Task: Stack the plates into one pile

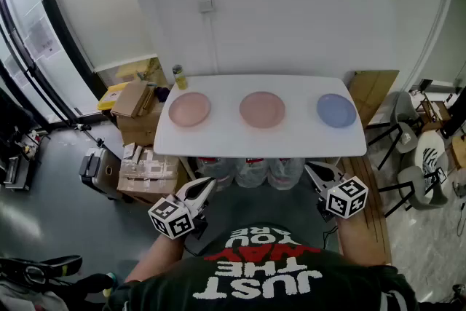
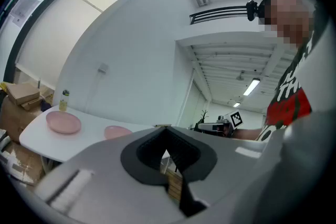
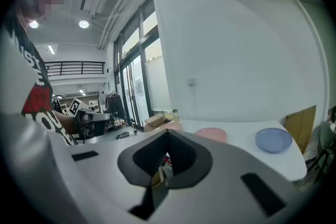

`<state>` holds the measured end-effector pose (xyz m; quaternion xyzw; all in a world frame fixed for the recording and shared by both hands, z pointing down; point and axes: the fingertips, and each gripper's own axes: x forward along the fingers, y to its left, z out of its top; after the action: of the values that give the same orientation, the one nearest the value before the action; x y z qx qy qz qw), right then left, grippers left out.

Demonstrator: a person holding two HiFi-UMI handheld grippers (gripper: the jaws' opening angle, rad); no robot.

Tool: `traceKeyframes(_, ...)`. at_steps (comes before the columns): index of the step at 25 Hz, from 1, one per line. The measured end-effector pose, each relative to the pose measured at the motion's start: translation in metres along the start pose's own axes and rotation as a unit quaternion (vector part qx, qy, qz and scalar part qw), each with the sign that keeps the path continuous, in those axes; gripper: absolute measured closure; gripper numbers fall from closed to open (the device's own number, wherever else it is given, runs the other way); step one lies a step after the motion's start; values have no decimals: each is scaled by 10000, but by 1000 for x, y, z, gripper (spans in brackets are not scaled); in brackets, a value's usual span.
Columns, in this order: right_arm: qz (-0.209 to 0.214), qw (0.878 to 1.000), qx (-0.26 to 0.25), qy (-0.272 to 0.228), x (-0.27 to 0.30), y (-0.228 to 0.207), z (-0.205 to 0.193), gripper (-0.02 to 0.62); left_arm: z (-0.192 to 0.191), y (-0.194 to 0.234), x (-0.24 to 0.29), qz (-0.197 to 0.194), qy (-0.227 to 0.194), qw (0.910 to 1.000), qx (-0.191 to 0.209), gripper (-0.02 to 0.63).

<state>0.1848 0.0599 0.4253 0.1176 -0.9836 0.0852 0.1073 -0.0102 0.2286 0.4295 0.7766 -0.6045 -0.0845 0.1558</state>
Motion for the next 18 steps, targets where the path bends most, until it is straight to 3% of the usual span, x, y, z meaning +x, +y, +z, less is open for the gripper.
traceKeyframes(18,-2,9999,21,-121,-2,-27,12,590,0,-11,42,-139,145,9998,30,600)
